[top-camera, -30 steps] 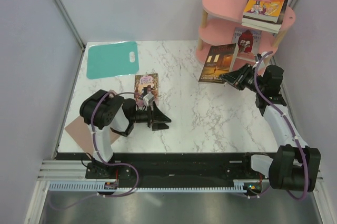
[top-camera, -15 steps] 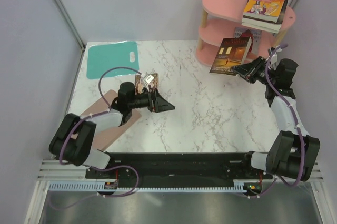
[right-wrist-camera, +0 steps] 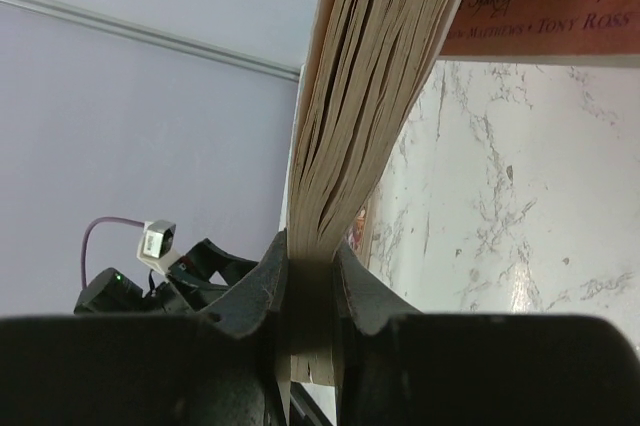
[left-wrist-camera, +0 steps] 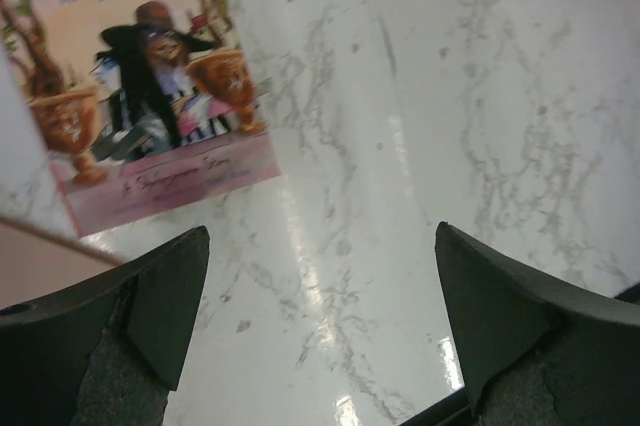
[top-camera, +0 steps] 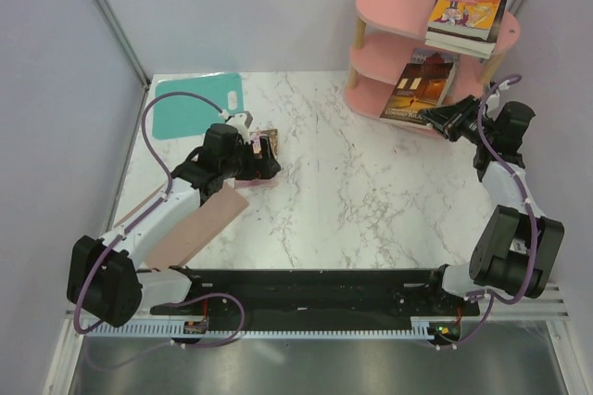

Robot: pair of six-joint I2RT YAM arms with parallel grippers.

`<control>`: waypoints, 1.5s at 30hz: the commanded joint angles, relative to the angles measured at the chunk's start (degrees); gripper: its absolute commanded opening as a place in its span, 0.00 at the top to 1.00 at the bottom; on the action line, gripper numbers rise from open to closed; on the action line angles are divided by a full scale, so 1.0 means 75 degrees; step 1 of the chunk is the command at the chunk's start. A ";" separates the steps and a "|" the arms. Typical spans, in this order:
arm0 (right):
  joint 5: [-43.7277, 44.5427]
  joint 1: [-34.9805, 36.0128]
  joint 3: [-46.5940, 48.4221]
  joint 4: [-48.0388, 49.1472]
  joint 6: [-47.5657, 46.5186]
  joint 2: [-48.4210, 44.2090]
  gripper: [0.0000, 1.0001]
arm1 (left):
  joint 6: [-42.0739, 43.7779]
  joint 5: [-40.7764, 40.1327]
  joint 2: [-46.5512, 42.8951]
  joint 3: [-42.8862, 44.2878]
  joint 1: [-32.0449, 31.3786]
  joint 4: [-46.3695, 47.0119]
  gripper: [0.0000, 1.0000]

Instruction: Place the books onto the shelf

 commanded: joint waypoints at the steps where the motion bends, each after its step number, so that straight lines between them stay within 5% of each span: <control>1: -0.0269 -0.0086 0.0679 0.1105 0.0354 0.0151 1.00 | 0.0538 -0.1878 -0.0279 0.0278 -0.0040 -0.1394 0.00; 8: -0.0304 -0.0145 0.1147 0.1809 0.1174 0.0702 1.00 | 0.0632 -0.1727 -0.0151 0.0137 -0.0063 -0.1453 0.00; 19: -0.0410 -0.0344 0.2494 0.0417 0.1022 0.1687 1.00 | 0.0586 -0.1621 -0.0139 -0.0039 -0.0098 -0.1453 0.00; 34: 0.0070 -0.0566 0.2742 -0.1003 0.0436 0.2191 0.97 | 0.0644 -0.1539 -0.0092 -0.0086 -0.0274 -0.1441 0.00; 42: 0.0386 -0.0590 0.2906 -0.1156 0.0495 0.2425 0.89 | 0.0714 -0.1457 -0.0033 -0.0121 -0.0438 -0.1406 0.00; 44: 0.0422 -0.0590 0.2918 -0.1156 0.0541 0.2425 0.82 | 0.0738 -0.1445 0.0002 -0.0121 -0.0508 -0.1406 0.00; 45: 0.0457 -0.0590 0.2918 -0.1179 0.0541 0.2448 0.70 | 0.0738 -0.1457 0.0025 -0.0121 -0.0543 -0.1395 0.00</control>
